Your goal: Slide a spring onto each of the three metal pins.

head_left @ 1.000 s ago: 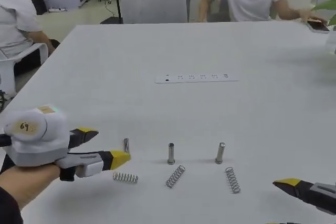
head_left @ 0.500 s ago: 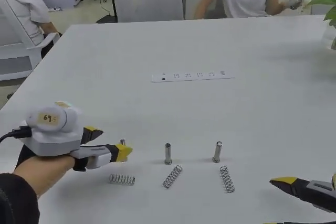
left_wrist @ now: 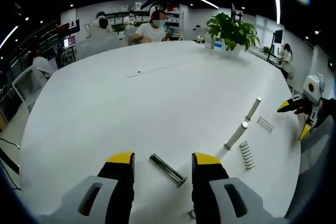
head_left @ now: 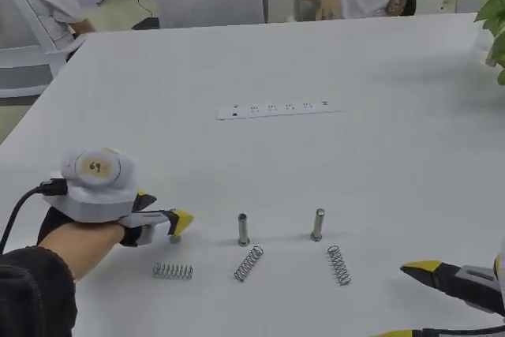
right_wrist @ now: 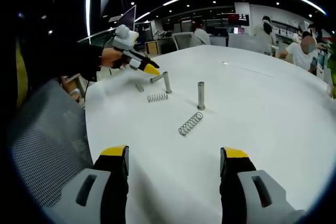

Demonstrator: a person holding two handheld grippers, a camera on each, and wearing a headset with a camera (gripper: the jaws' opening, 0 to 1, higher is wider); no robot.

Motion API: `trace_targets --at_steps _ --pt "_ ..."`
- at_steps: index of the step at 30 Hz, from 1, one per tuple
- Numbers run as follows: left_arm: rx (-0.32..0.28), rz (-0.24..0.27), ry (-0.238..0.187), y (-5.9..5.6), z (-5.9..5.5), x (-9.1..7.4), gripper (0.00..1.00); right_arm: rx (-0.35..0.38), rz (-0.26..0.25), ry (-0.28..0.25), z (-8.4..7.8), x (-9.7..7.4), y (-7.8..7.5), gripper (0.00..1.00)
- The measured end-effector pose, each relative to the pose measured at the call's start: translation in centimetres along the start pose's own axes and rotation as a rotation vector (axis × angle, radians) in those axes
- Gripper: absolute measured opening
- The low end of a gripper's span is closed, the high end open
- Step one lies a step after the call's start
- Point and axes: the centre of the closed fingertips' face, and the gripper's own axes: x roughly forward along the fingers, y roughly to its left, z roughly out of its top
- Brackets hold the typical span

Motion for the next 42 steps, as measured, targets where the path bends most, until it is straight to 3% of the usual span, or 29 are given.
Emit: trace_targets --at_steps 13,24,33,42 --pt "0.018 0.023 0.093 0.2 -1.3 1.3 0.15 0.01 -0.008 -0.004 -0.3 0.0 0.0 0.67" --pt "0.014 0.031 0.114 0.4 -1.6 1.8 0.1 0.014 -0.02 -0.006 -0.5 -0.1 -0.5 0.65" --pt "0.057 0.027 0.129 -0.1 -1.8 1.9 0.02 0.016 -0.02 -0.004 -0.6 -0.1 -0.5 0.64" --pt "0.087 0.027 0.137 0.0 -1.8 1.9 0.02 0.021 -0.016 -0.003 -0.7 0.0 -0.4 0.64"
